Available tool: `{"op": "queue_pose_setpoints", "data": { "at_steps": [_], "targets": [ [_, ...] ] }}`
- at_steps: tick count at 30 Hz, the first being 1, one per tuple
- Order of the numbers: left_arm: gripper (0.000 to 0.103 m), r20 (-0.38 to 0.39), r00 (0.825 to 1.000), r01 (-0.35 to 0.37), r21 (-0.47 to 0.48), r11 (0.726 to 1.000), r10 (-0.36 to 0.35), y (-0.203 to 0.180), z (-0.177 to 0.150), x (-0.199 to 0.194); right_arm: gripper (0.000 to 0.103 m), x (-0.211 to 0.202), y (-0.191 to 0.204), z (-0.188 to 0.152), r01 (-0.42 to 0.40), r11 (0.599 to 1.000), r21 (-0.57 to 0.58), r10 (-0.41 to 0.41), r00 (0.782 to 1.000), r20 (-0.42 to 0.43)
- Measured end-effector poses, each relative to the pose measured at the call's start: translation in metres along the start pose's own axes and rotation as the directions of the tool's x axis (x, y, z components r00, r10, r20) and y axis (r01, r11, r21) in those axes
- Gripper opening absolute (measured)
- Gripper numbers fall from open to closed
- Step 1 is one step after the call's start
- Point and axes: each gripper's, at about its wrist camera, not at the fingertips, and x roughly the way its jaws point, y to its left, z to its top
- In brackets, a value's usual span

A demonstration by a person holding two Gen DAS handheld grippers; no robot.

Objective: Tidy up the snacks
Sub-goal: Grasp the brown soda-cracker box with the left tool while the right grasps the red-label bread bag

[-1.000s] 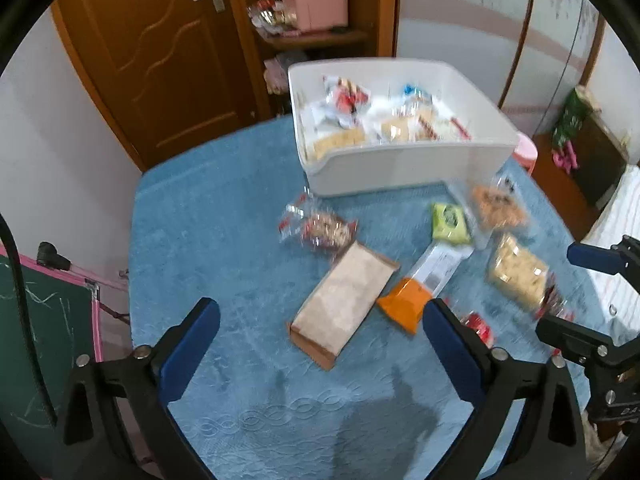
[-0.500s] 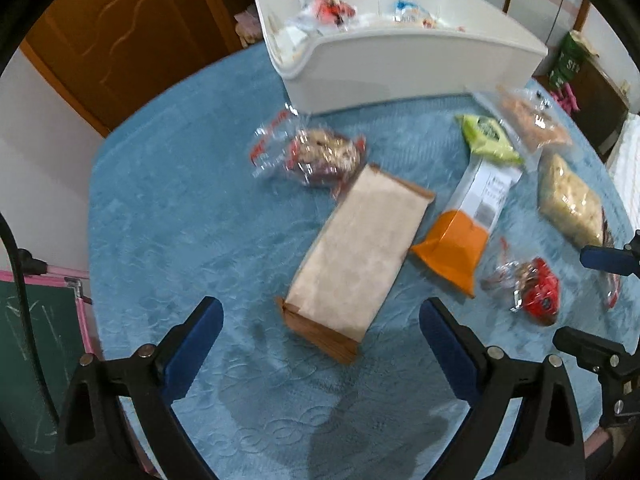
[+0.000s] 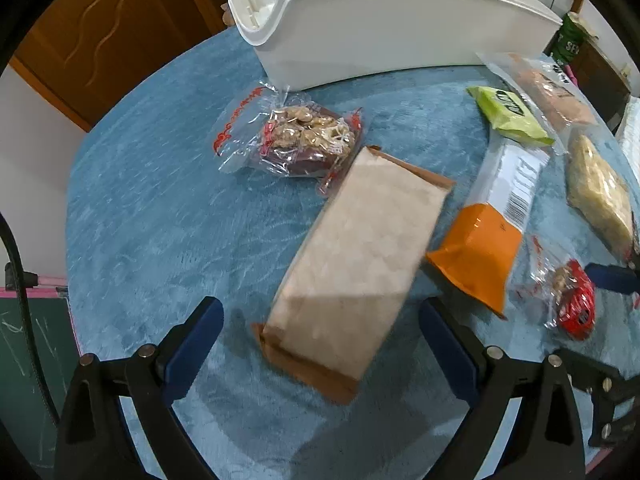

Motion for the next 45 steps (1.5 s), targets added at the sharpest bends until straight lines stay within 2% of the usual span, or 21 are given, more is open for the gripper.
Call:
{"op": "queue_pose_setpoints", "data": {
  "at_steps": [4, 7, 11, 13, 16, 22, 29, 35, 40, 41, 42, 43, 44, 45],
  "targets": [
    [0.094, -0.009, 1.0, 0.028, -0.03, 0.999, -0.029, 0.005, 0.007, 0.008, 0.07, 0.001, 0.003, -0.003, 0.024, 1.0, -0.018, -0.024, 1.0, 0.015],
    [0.089, -0.005, 0.998, 0.06, -0.049, 0.997, -0.06, 0.008, 0.01, 0.01, 0.07, 0.002, 0.007, -0.003, 0.047, 0.998, -0.03, -0.046, 0.999, 0.026],
    [0.074, 0.007, 0.995, 0.1, -0.068, 0.993, -0.1, 0.014, 0.01, 0.008, 0.069, 0.002, 0.008, -0.004, 0.06, 0.998, -0.032, -0.059, 0.998, 0.037],
    [0.071, 0.012, 0.996, 0.09, -0.072, 0.993, -0.09, 0.012, 0.009, 0.006, 0.061, 0.001, 0.007, -0.005, 0.074, 0.997, -0.034, -0.073, 0.997, 0.04],
    [0.067, 0.023, 0.997, 0.072, -0.092, 0.993, -0.071, 0.011, 0.007, 0.002, 0.059, 0.0, 0.005, -0.005, 0.079, 0.996, -0.028, -0.078, 0.996, 0.047],
    [0.063, 0.045, 0.999, 0.033, -0.174, 0.984, -0.025, 0.007, -0.003, -0.006, 0.056, -0.006, 0.001, -0.007, 0.074, 0.997, -0.017, -0.073, 0.996, 0.055],
    [0.061, 0.058, 0.997, -0.024, -0.273, 0.962, 0.042, 0.001, -0.032, -0.027, 0.055, -0.01, 0.004, -0.01, 0.064, 0.998, -0.014, -0.063, 0.997, 0.052],
    [0.059, 0.09, 0.996, 0.024, -0.376, 0.926, 0.011, 0.0, -0.066, -0.056, 0.055, -0.017, 0.009, -0.018, 0.04, 0.999, -0.01, -0.039, 0.998, 0.053],
    [0.055, 0.127, 0.992, 0.039, -0.394, 0.918, 0.012, -0.001, -0.091, -0.077, 0.055, -0.032, 0.014, -0.022, 0.036, 0.999, -0.02, -0.034, 0.996, 0.086],
    [0.051, 0.133, 0.991, 0.037, -0.393, 0.919, 0.017, -0.004, -0.091, -0.083, 0.055, -0.037, 0.015, -0.024, 0.035, 0.999, -0.024, -0.033, 0.994, 0.1],
    [0.03, 0.138, 0.99, 0.037, -0.394, 0.918, 0.02, -0.005, -0.092, -0.089, 0.055, -0.043, 0.015, -0.025, 0.034, 0.999, -0.026, -0.031, 0.993, 0.116],
    [0.014, 0.146, 0.989, 0.048, -0.395, 0.918, 0.011, -0.006, -0.093, -0.095, 0.055, -0.048, 0.015, -0.027, 0.032, 0.999, -0.026, -0.029, 0.992, 0.127],
    [0.014, 0.136, 0.991, 0.036, -0.399, 0.916, 0.02, -0.006, -0.09, -0.095, 0.055, -0.054, 0.015, -0.028, 0.031, 0.999, -0.028, -0.026, 0.989, 0.144],
    [0.01, 0.135, 0.991, 0.056, -0.403, 0.914, -0.001, -0.005, -0.092, -0.098, 0.055, -0.059, 0.015, -0.029, 0.031, 0.999, -0.03, -0.026, 0.987, 0.159]
  ]
}}
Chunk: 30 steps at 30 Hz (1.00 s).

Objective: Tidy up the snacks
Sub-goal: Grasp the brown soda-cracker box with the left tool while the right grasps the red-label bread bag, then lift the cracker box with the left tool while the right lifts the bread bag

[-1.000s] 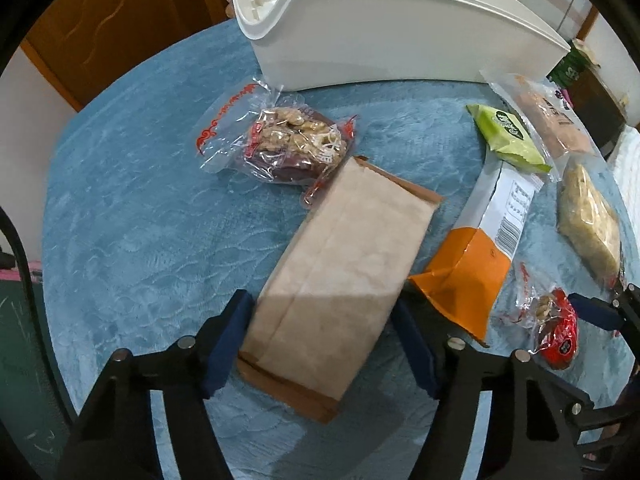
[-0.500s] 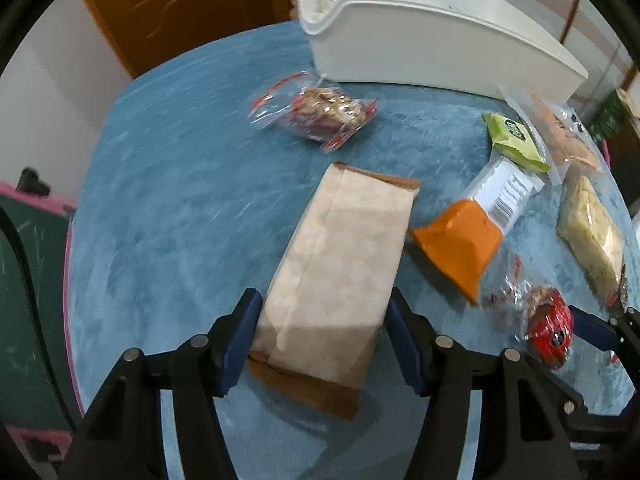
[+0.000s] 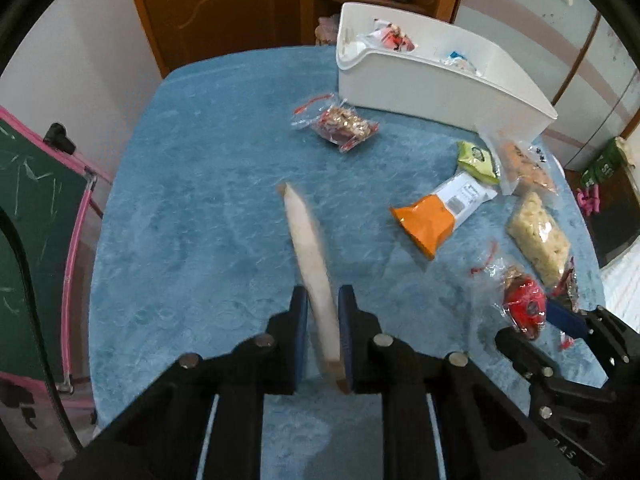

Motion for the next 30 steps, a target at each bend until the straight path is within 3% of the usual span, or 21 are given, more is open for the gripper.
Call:
{"op": "queue_pose_setpoints", "data": {
  "at_steps": [5, 14, 16, 21, 23, 26, 30],
  "targets": [
    [0.01, -0.028, 1.0, 0.011, 0.005, 1.0, -0.011, -0.012, -0.008, 0.001, 0.055, -0.014, 0.001, 0.002, 0.002, 1.0, -0.013, -0.001, 0.999, 0.045],
    [0.011, -0.033, 0.999, -0.01, 0.054, 0.999, 0.011, -0.02, -0.009, 0.015, 0.055, -0.008, -0.005, -0.002, -0.016, 1.0, 0.01, 0.016, 1.0, 0.025],
    [0.017, -0.066, 0.998, 0.004, 0.045, 0.999, -0.002, -0.018, -0.01, 0.023, 0.055, -0.006, -0.006, -0.002, -0.019, 1.0, 0.012, 0.019, 1.0, 0.019],
    [0.07, -0.093, 0.995, 0.025, 0.011, 1.0, -0.024, -0.013, -0.013, 0.037, 0.055, -0.002, -0.007, -0.003, -0.022, 1.0, 0.012, 0.022, 1.0, 0.011],
    [0.082, -0.083, 0.996, 0.014, 0.005, 1.0, -0.013, -0.012, -0.013, 0.039, 0.055, 0.0, -0.007, -0.003, -0.024, 1.0, 0.013, 0.024, 1.0, 0.006],
    [0.091, -0.102, 0.995, 0.004, -0.006, 1.0, -0.004, -0.009, -0.012, 0.046, 0.055, 0.003, -0.008, -0.004, -0.028, 0.999, 0.016, 0.028, 1.0, -0.003],
    [0.092, -0.166, 0.986, -0.002, -0.023, 1.0, -0.002, -0.006, -0.012, 0.066, 0.055, 0.006, -0.007, -0.005, -0.033, 0.999, 0.011, 0.033, 0.999, -0.012]
  ]
}}
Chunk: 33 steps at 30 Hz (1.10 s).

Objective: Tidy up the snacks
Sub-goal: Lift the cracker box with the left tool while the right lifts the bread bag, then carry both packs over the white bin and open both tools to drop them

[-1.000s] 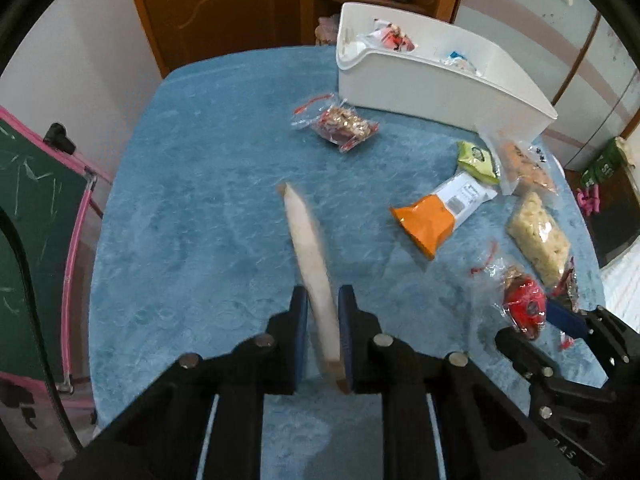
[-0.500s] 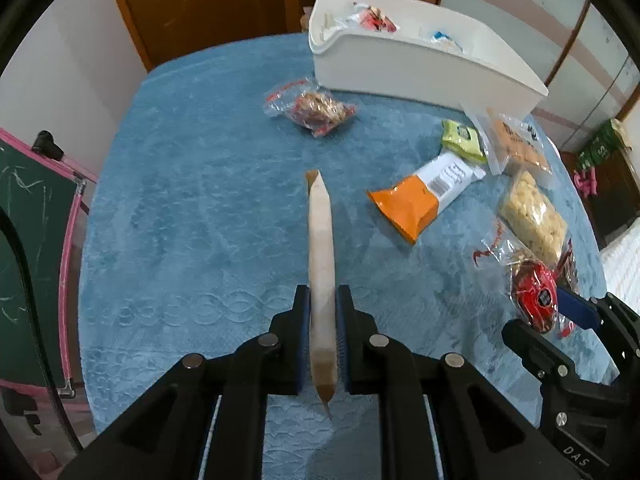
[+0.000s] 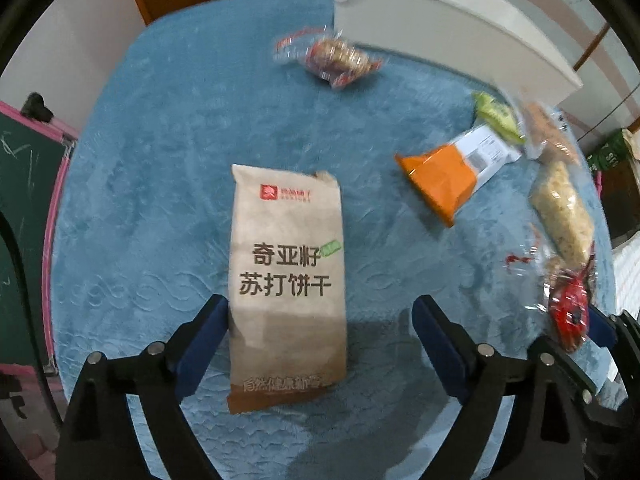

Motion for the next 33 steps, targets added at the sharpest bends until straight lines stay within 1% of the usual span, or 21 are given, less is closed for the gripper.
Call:
{"op": "queue_pose_setpoints", "data": {
  "at_steps": [3, 6, 11, 13, 14, 15, 16, 17, 21, 26, 29, 33],
  "targets": [
    [0.092, -0.028, 1.0, -0.014, -0.007, 1.0, 0.013, 0.0, 0.001, 0.013, 0.055, 0.001, 0.0, 0.0, 0.0, 1.0, 0.0, 0.0, 1.0, -0.004],
    [0.097, -0.025, 0.999, -0.033, 0.011, 0.999, 0.033, -0.005, 0.001, 0.018, 0.055, 0.002, -0.002, 0.0, 0.003, 1.0, 0.006, -0.003, 1.0, -0.008],
    [0.098, -0.021, 0.998, -0.052, 0.028, 0.998, 0.053, -0.013, 0.002, 0.022, 0.055, 0.005, -0.003, 0.0, 0.003, 1.0, 0.017, -0.002, 1.0, -0.018],
    [0.092, -0.015, 0.999, -0.049, 0.034, 0.998, 0.049, -0.015, 0.001, 0.02, 0.055, 0.006, -0.002, 0.0, 0.003, 1.0, 0.015, -0.003, 1.0, -0.019],
    [0.084, -0.005, 0.999, -0.047, 0.045, 0.998, 0.048, -0.017, 0.001, 0.018, 0.055, 0.006, -0.002, 0.0, 0.003, 1.0, 0.014, -0.003, 1.0, -0.018],
    [0.07, 0.006, 0.999, -0.047, 0.057, 0.997, 0.047, -0.019, 0.0, 0.015, 0.055, 0.006, -0.002, 0.0, 0.003, 1.0, 0.014, -0.003, 1.0, -0.017],
    [0.062, 0.013, 0.999, -0.044, 0.067, 0.997, 0.043, -0.022, -0.001, 0.011, 0.055, 0.005, -0.002, -0.001, 0.003, 1.0, 0.013, -0.003, 1.0, -0.016],
    [0.057, 0.018, 0.999, -0.037, 0.083, 0.996, 0.036, -0.025, -0.001, 0.009, 0.055, 0.005, -0.002, -0.001, 0.003, 1.0, 0.013, -0.002, 1.0, -0.016],
    [0.056, 0.025, 0.998, -0.056, 0.108, 0.993, 0.054, -0.031, -0.008, 0.004, 0.055, 0.005, -0.002, -0.001, 0.004, 1.0, 0.012, -0.004, 1.0, -0.013],
    [0.056, 0.026, 0.999, -0.025, 0.105, 0.994, 0.022, -0.038, -0.011, -0.006, 0.055, 0.0, -0.004, 0.0, 0.005, 1.0, 0.018, -0.005, 1.0, -0.003],
    [0.056, 0.049, 0.999, -0.021, 0.11, 0.994, 0.016, -0.042, -0.01, -0.02, 0.055, -0.004, -0.006, 0.002, 0.0, 1.0, 0.023, 0.0, 1.0, 0.004],
    [0.056, 0.118, 0.993, -0.009, 0.121, 0.993, -0.005, -0.048, 0.004, -0.056, 0.055, -0.017, -0.009, 0.015, -0.002, 1.0, 0.022, 0.001, 0.999, 0.04]
  ]
}}
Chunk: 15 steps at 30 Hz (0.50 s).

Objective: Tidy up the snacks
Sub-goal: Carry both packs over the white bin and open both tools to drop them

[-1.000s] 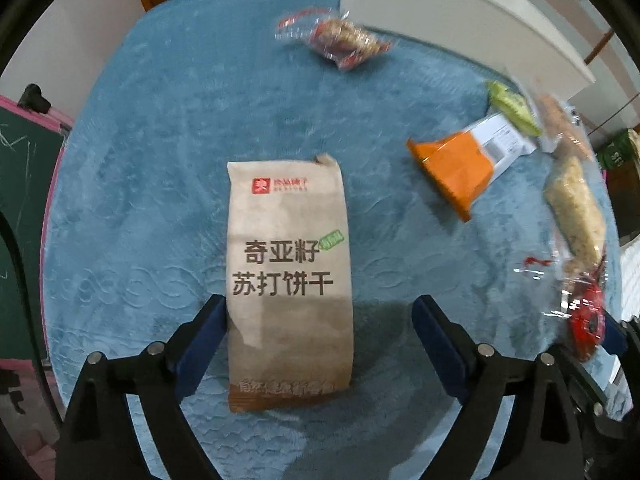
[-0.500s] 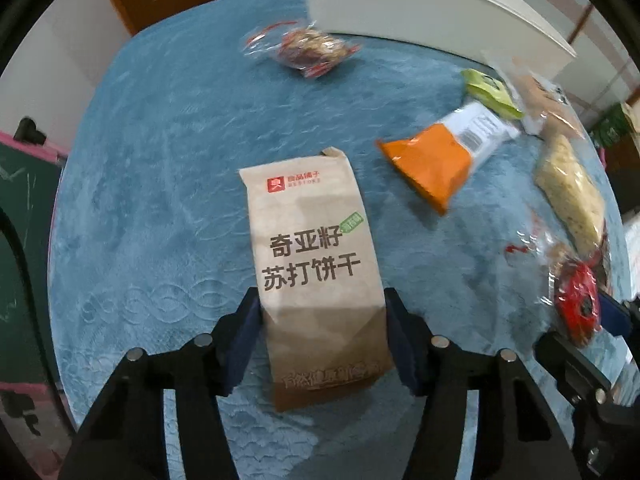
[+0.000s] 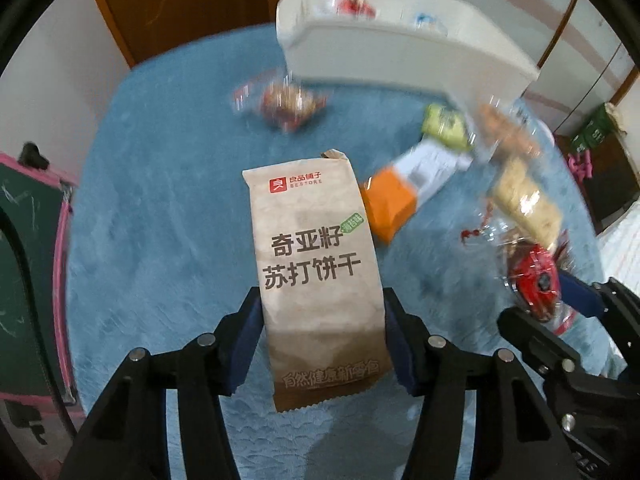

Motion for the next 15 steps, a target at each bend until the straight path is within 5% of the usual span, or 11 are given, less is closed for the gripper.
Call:
{"op": "queue_pose_setpoints", "data": {
  "at_steps": [7, 15],
  "targets": [
    [0.056, 0.172, 0.985, 0.003, 0.041, 0.999, -0.01, -0.012, 0.055, -0.067, 0.055, -0.04, -0.012, 0.055, 0.013, 1.0, 0.012, -0.015, 0.993, 0.118],
    [0.056, 0.322, 0.946, -0.069, 0.101, 0.993, 0.033, -0.039, 0.131, -0.123, 0.055, -0.095, -0.026, 0.134, 0.105, 0.994, 0.0, -0.101, 0.954, 0.283]
  ]
}}
